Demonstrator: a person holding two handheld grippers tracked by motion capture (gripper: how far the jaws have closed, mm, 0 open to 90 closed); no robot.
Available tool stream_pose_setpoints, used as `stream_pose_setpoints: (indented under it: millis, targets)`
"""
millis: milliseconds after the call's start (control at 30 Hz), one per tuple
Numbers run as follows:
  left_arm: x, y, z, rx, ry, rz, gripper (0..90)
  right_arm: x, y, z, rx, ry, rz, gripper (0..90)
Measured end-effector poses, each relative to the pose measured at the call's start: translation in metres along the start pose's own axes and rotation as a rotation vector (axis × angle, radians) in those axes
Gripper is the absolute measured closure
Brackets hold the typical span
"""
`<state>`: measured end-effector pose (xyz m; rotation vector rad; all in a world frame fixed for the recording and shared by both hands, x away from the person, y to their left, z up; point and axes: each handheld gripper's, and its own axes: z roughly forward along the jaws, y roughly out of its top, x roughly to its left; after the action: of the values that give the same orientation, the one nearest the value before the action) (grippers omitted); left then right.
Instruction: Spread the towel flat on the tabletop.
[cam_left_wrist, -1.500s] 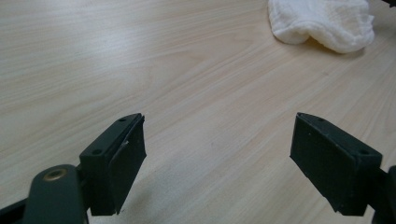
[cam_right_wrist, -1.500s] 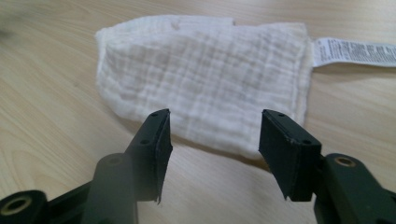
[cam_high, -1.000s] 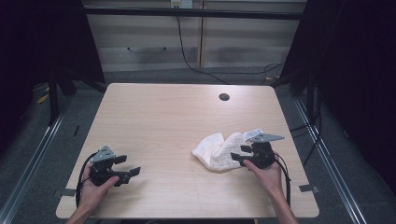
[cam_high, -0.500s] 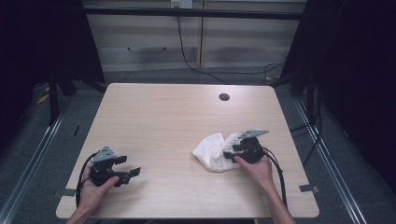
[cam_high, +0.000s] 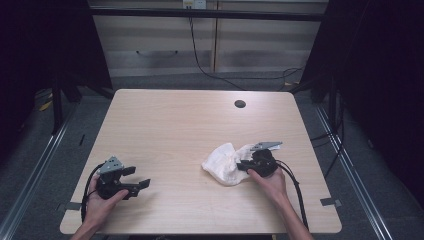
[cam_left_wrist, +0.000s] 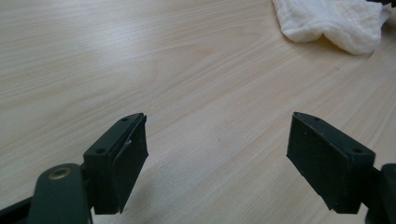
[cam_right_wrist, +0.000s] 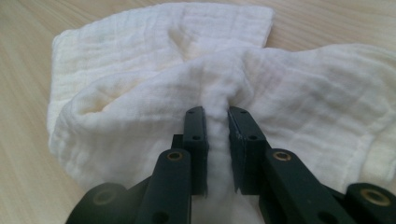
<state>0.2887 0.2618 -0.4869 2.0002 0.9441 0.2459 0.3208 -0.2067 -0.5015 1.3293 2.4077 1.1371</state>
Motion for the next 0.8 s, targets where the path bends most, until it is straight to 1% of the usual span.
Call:
stream_pose_setpoints:
  millis: [33,67,167,233,300,400,433,467,500,533,567,600,700,733,767,800]
  targets:
    - [0.000,0.000,0.000,0.000,-0.003,-0.003,19.9,0.000,0.000,0.000,0.000,0.000,0.000,78.0]
    - [0.000,0.000,0.001,-0.001,-0.003,-0.006,20.3,0.003,0.000,0.002,-0.004,0.013,-0.006,78.3]
    - [0.000,0.000,0.001,-0.004,-0.003,-0.006,20.6,0.007,0.001,0.004,0.002,0.027,-0.011,78.4]
    - [0.000,0.000,0.001,-0.003,-0.003,-0.006,21.5,0.009,0.002,0.005,0.002,0.029,-0.007,78.4]
    - [0.000,0.000,0.001,-0.003,-0.015,-0.009,22.4,0.013,0.002,0.007,0.004,0.033,-0.017,78.4]
    - [0.000,0.000,0.001,0.000,-0.012,-0.011,23.8,0.019,0.003,0.010,0.001,0.048,-0.028,78.4]
    - [0.000,0.000,0.001,0.000,-0.012,-0.011,24.0,0.019,0.003,0.010,0.001,0.048,-0.028,78.4]
    - [-0.001,0.000,0.002,0.002,-0.011,-0.011,24.6,0.023,0.004,0.011,0.009,0.054,-0.039,78.4]
    - [0.000,0.000,0.002,0.005,-0.011,-0.006,24.6,0.023,0.004,0.011,0.009,0.054,-0.039,78.4]
    - [0.000,0.001,0.002,0.006,-0.011,-0.003,26.7,0.027,0.004,0.013,0.007,0.061,-0.043,78.4]
    - [-0.001,0.001,0.002,0.004,-0.015,-0.008,26.7,0.027,0.004,0.013,0.007,0.061,-0.043,78.4]
    - [-0.001,0.001,0.002,0.004,-0.015,-0.007,27.2,0.031,0.005,0.015,0.010,0.066,-0.058,78.4]
    - [-0.001,0.001,0.003,0.002,-0.015,-0.005,27.9,0.036,0.005,0.017,0.012,0.076,-0.051,78.4]
    - [-0.002,0.001,0.003,0.004,-0.020,-0.007,28.8,0.040,0.006,0.019,0.014,0.084,-0.067,78.4]
    - [-0.001,0.002,0.003,0.002,-0.017,-0.005,29.4,0.043,0.007,0.020,0.014,0.088,-0.067,78.4]
    - [-0.001,0.002,0.003,-0.001,-0.017,-0.005,29.4,0.043,0.007,0.020,0.014,0.088,-0.067,78.4]
